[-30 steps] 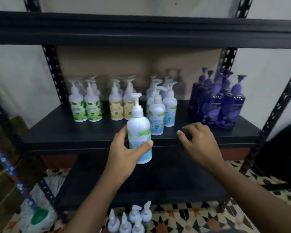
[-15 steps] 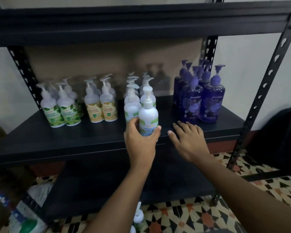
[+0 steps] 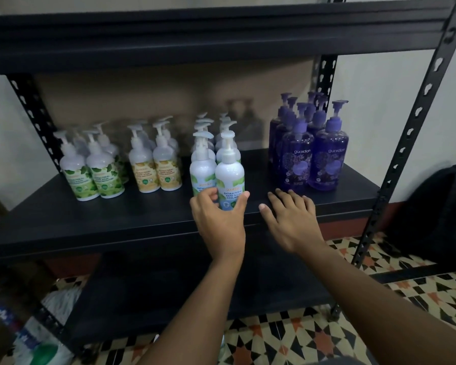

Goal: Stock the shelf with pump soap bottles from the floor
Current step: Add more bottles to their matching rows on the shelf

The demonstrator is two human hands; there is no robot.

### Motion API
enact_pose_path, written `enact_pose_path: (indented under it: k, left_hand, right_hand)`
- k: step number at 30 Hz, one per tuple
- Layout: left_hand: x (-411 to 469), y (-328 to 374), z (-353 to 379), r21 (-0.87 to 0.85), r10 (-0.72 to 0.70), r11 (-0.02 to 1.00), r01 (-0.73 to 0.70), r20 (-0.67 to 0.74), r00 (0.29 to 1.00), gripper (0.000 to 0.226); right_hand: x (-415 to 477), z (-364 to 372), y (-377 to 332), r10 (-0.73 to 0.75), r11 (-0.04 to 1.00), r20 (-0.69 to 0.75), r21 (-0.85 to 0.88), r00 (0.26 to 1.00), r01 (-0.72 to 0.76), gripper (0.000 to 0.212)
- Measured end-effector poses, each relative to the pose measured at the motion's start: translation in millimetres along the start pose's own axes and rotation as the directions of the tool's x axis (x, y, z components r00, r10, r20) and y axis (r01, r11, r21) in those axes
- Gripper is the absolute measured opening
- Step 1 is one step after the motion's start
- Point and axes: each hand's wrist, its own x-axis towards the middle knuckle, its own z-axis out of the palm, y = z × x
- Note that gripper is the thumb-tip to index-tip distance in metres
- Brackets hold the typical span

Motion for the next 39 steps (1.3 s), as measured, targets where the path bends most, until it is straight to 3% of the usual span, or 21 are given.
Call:
enact_pose_path:
  k: [10, 17, 25, 31, 34, 37, 39]
  left_hand:
    - [-3.6, -8.9, 12.0, 0.081, 0.029, 0.996, -0.025, -0.041, 0.999, 0.049]
    - [-3.7, -2.3, 26.8, 0.17, -0.028, 0.984, 0.047, -0.112, 0.993, 0.046]
    - [-7.3, -3.4, 22.2, 0.148, -0.014, 0.989, 0.025, -0.078, 0.997, 0.05]
    - [-8.1, -19.1, -42.9, 0.192, 0.043, 0.98, -0.051, 0.048, 0.998, 0.04]
    - [-3.4, -38.1, -97.6, 0.255, 0.055, 0.963, -0.087, 0.131, 0.99, 0.032]
    - [-7.4, -62.0, -155.5, 0.309, -0.033, 0.95, -0.045, 0.245, 0.969, 0.03]
    - [-16.2, -78.9, -191.7, 0.36, -0.128, 0.933, 0.02, 0.28, 0.952, 0.032]
  right_hand:
    - [1.0, 2.1, 0.3, 0.014, 1.0, -0.002, 0.026, 1.0, -0.014, 0.09]
    - [1.3, 2.1, 1.3, 0.009, 0.999, 0.001, 0.041, 1.0, -0.009, 0.089]
    - [0.7, 2.3, 2.1, 0.012, 0.999, 0.008, 0.042, 1.0, -0.013, 0.069]
    - [-5.4, -12.1, -9.0, 0.07, 0.987, 0.09, 0.137, 0.993, -0.082, 0.065]
    - [-28.5, -14.2, -31.2, 0.107, 0.955, 0.05, 0.271, 0.993, -0.117, 0.06]
    - [-58.5, -11.2, -59.7, 0.067, 0.903, -0.03, 0.427, 0.997, -0.048, 0.044]
    - [-76.9, -5.8, -80.4, 0.011, 0.866, 0.002, 0.501, 1.0, -0.01, 0.036]
